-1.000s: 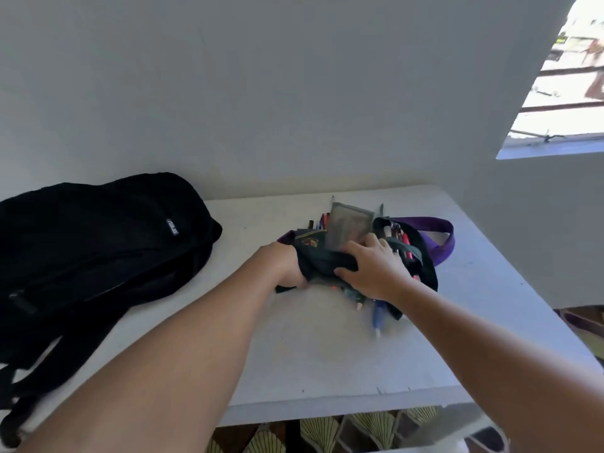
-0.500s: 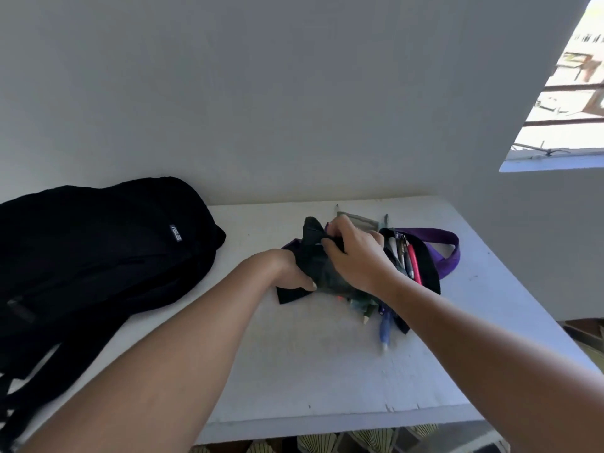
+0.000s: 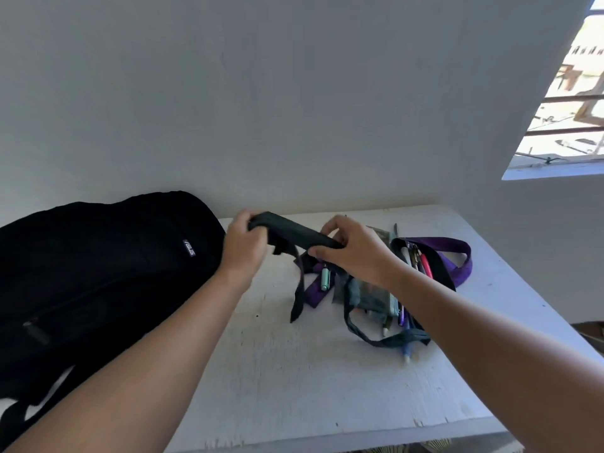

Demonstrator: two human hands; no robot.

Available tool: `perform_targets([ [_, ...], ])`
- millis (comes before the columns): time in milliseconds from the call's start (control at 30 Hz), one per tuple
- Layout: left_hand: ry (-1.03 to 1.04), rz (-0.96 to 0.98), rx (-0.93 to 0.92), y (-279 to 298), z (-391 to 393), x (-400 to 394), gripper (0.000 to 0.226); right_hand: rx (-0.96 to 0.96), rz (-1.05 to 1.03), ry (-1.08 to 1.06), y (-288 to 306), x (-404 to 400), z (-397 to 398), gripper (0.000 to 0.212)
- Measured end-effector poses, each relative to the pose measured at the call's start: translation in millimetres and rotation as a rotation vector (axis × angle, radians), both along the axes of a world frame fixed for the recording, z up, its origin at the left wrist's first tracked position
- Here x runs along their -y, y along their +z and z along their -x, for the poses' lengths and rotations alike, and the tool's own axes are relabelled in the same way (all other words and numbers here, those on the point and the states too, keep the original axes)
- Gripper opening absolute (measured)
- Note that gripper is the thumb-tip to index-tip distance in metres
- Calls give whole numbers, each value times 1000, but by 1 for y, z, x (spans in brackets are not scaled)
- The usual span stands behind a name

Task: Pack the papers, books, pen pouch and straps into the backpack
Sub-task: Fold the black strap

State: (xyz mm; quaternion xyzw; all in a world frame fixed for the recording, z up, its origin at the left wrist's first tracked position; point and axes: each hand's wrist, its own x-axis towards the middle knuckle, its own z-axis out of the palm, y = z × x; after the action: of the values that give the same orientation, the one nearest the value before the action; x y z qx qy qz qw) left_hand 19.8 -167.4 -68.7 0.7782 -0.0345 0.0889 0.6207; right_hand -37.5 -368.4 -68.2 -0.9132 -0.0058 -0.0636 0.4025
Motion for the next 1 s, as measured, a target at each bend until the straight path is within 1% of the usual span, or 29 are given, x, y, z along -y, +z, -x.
perform_targets([
  [67,127,147,14,8,-10,-16,19,-50,105,-13,-5,8,1,26],
  [100,159,153,13,10,-16,-25,15,-50,113,-23,-7,11,0,23],
  [133,166,75,9,13,-21,-34,13,-44,79,-33,-8,12,-1,22],
  [167,128,-135,-16,15,-26,-42,15,-31,1,-45,-9,12,-3,22],
  [200,47,-448,-58,18,-29,-49,21,-6,-110,-59,-8,10,-4,22],
  [233,-62,-793,-120,24,-28,-53,33,30,-221,-75,-5,7,-6,23],
  [267,-190,-1093,-201,30,-24,-54,52,66,-297,-87,-2,3,-9,22],
  [300,-318,-1274,-247,37,-17,-51,76,102,-331,-89,1,-2,-11,18],
  [333,-431,-1310,-230,42,-9,-45,100,137,-325,-82,5,-7,-13,12],
  [367,-523,-1235,-162,47,-1,-35,115,170,-308,-64,8,-13,-14,4],
  [400,-576,-1079,-86,53,7,-25,120,202,-287,-43,12,-19,-14,6],
  [433,-599,-897,-23,54,12,-14,116,226,-269,-25,14,-24,-13,13],
  [467,-597,-724,33,54,14,-4,103,238,-258,-12,15,-28,-12,17],
  [500,-583,-579,68,53,14,4,81,247,-257,-9,15,-30,-12,20],
  [533,-569,-489,85,51,13,9,59,259,-260,-11,14,-31,-11,22],
  [567,-551,-457,98,50,12,11,41,278,-261,-20,12,-30,-11,21],
  [600,-524,-457,95,46,11,12,28,290,-248,-32,9,-27,-11,19],
  [633,-477,-450,78,43,9,12,20,293,-234,-40,7,-24,-10,17],
  [667,-422,-397,41,41,6,12,15,282,-224,-50,5,-19,-9,18],
  [733,-313,-160,-47,42,2,7,13,234,-213,-75,2,-8,-8,23],
  [767,-281,-41,-73,44,0,2,10,207,-202,-93,0,-3,-9,22],
  [800,-283,10,-85,46,-2,-4,11,185,-197,-111,-1,0,-9,19],
  [833,-327,-33,-87,48,-5,-11,22,177,-206,-128,-1,3,-10,15],
  [867,-400,-188,-105,49,-7,-17,39,182,-232,-141,0,4,-11,10],
  [900,-478,-416,-130,48,-6,-20,53,196,-271,-151,3,2,-12,7],
  [933,-527,-633,-144,45,-3,-19,63,216,-317,-153,8,-2,-12,7],
  [967,-524,-780,-111,41,-2,-16,68,234,-362,-143,14,-7,-13,9],
  [1000,-501,-797,-40,36,-1,-10,71,248,-399,-120,20,-14,-14,9],
])
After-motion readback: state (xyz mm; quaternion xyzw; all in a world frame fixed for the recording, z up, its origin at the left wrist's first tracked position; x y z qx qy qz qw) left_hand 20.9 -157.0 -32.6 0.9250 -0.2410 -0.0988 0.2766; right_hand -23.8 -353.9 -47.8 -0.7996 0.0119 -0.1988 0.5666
